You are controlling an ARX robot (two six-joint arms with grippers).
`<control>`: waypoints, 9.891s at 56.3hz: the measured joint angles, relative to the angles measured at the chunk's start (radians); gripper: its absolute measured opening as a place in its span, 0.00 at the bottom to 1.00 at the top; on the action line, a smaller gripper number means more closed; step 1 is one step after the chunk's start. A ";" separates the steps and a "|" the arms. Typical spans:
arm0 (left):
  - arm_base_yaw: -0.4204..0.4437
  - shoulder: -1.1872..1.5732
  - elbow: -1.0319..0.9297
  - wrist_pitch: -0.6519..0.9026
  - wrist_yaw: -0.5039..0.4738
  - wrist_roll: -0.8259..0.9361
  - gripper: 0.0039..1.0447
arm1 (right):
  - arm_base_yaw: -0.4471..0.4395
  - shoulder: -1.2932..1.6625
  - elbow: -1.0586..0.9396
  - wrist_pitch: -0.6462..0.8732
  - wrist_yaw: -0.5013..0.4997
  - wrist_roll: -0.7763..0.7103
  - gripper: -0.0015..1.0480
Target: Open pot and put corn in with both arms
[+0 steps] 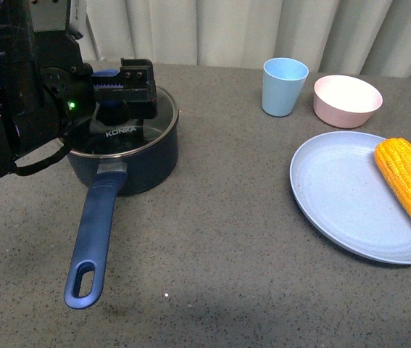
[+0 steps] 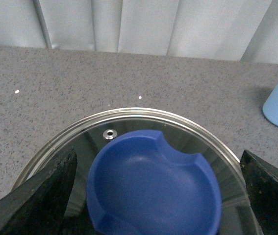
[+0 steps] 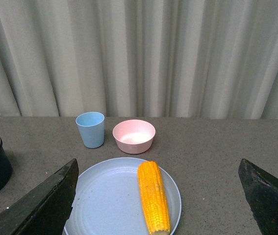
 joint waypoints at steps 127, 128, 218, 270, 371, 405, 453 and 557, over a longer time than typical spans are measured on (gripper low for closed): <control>0.444 0.333 0.011 0.291 0.114 -0.006 0.56 | 0.000 0.000 0.000 0.000 0.000 0.000 0.91; 0.444 0.333 0.011 0.291 0.114 -0.005 0.57 | 0.000 0.000 0.000 0.000 0.000 0.000 0.91; 0.271 -1.267 -0.788 -0.228 0.127 0.099 0.04 | 0.000 0.000 0.000 0.000 0.000 0.000 0.91; 0.270 -1.827 -0.803 -0.741 0.128 0.099 0.03 | 0.000 0.000 0.000 0.000 0.000 0.000 0.91; 0.269 -2.123 -0.803 -1.043 0.128 0.101 0.94 | -0.017 1.851 0.669 0.341 0.060 -0.093 0.91; 0.269 -2.123 -0.803 -1.043 0.128 0.101 0.94 | -0.008 2.014 0.754 0.350 0.048 -0.013 0.69; 0.269 -2.123 -0.803 -1.043 0.128 0.101 0.94 | 0.222 1.792 0.859 0.227 -0.304 -0.045 0.13; 0.269 -2.123 -0.803 -1.043 0.128 0.101 0.94 | 0.552 2.115 1.374 0.122 -0.080 0.073 0.91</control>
